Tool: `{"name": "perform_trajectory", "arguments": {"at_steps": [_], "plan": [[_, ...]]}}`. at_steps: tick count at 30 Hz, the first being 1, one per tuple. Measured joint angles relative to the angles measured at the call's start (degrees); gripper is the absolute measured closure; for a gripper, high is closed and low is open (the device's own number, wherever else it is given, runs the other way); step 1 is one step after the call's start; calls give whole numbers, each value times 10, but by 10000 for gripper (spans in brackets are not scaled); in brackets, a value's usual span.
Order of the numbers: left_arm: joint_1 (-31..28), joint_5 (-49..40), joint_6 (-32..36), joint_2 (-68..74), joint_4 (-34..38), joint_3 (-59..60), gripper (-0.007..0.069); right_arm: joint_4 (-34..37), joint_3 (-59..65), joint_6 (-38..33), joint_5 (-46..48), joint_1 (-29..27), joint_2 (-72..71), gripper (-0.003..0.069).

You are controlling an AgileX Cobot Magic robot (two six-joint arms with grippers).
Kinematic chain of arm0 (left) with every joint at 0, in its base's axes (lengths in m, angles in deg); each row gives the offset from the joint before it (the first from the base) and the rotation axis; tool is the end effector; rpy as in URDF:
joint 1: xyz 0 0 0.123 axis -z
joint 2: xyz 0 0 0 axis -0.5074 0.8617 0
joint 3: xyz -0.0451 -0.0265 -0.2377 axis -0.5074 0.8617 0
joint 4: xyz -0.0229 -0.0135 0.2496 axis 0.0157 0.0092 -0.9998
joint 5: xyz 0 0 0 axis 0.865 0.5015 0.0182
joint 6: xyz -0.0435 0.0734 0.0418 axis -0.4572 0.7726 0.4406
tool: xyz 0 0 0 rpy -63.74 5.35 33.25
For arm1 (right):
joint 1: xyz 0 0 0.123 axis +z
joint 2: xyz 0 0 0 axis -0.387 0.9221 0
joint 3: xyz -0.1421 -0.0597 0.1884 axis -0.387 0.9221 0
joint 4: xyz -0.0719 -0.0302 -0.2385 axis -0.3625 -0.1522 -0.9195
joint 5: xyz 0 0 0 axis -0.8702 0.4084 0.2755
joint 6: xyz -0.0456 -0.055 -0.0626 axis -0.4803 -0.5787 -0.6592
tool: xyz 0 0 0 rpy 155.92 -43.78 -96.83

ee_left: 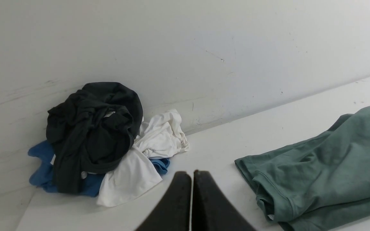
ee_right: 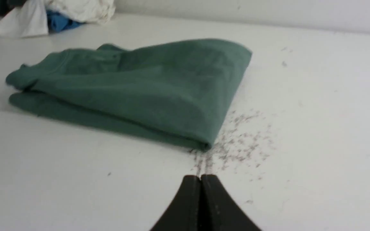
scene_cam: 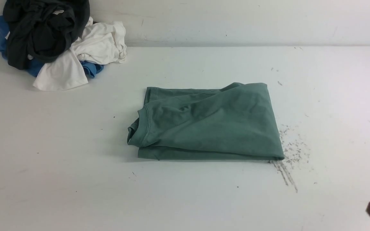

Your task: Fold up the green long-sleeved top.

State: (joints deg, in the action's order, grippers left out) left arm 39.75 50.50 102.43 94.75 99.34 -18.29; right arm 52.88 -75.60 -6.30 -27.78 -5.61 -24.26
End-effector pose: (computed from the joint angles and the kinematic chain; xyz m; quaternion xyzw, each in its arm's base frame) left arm 0.0969 -0.0195 0.2814 0.1310 0.6860 -0.0084 0.7157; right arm 0.1165 0.0364 0.1704 -0.1165 0.7860 0.0952 0.5996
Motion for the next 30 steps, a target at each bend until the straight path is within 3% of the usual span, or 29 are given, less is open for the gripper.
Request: {"name": "perform_trajectory", "arguments": {"at_steps": [6, 12, 20, 30], "plan": [[0, 0, 0, 0, 0, 0, 631, -4, 6, 1, 26, -116, -143, 673], [0, 0, 0, 0, 0, 0, 631, -6, 6, 4, 77, -186, -179, 673], [0, 0, 0, 0, 0, 0, 631, -19, 5, 27, 187, -197, -179, 673], [0, 0, 0, 0, 0, 0, 631, -19, 4, 30, 191, -197, -179, 673]]}}
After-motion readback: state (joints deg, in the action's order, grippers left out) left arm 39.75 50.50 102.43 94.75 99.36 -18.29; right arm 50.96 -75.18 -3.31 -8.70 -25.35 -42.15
